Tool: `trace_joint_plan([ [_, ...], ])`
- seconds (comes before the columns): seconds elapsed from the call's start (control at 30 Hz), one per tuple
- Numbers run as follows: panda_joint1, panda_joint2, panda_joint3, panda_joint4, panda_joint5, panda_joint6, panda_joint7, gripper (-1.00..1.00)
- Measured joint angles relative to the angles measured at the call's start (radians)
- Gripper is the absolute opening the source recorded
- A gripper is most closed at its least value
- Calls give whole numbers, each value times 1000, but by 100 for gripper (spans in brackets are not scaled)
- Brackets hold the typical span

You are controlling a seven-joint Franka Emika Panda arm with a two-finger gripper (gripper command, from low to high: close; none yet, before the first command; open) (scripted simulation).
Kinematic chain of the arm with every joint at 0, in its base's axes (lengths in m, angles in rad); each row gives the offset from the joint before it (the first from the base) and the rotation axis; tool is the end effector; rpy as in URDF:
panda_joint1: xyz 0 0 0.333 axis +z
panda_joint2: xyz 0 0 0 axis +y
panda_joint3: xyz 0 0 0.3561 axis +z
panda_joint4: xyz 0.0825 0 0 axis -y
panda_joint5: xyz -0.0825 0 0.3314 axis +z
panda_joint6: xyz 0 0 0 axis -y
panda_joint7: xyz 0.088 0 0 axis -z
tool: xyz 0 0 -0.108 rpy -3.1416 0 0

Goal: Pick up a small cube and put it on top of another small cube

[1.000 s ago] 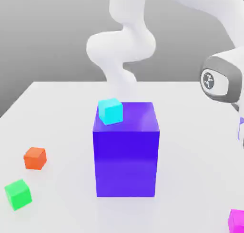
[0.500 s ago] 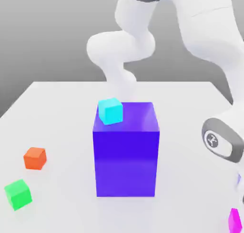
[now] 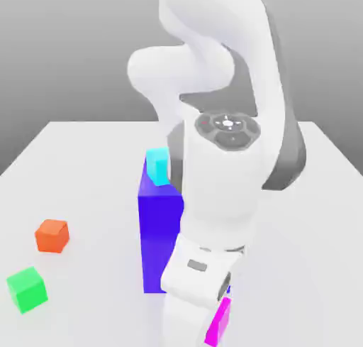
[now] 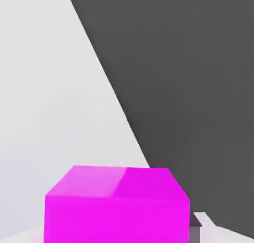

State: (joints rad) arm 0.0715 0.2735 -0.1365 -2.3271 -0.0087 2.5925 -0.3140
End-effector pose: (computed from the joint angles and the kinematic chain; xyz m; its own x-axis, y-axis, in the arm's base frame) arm 0.5032 -0.0311 0.3045 0.9660 0.2580 -0.0184 0.2585 -0.9653 0.0374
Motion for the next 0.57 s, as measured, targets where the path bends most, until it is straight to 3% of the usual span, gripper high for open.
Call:
trace_joint_plan([
  [0.3,-297,-81,-189,-114,120,29,-304,-100],
  [0.43,-377,28,-150,-110,214,126,-396,-100],
  [0.47,-386,44,-141,-109,226,140,-406,100],
  [0.57,-386,44,-141,-109,226,140,-406,100],
])
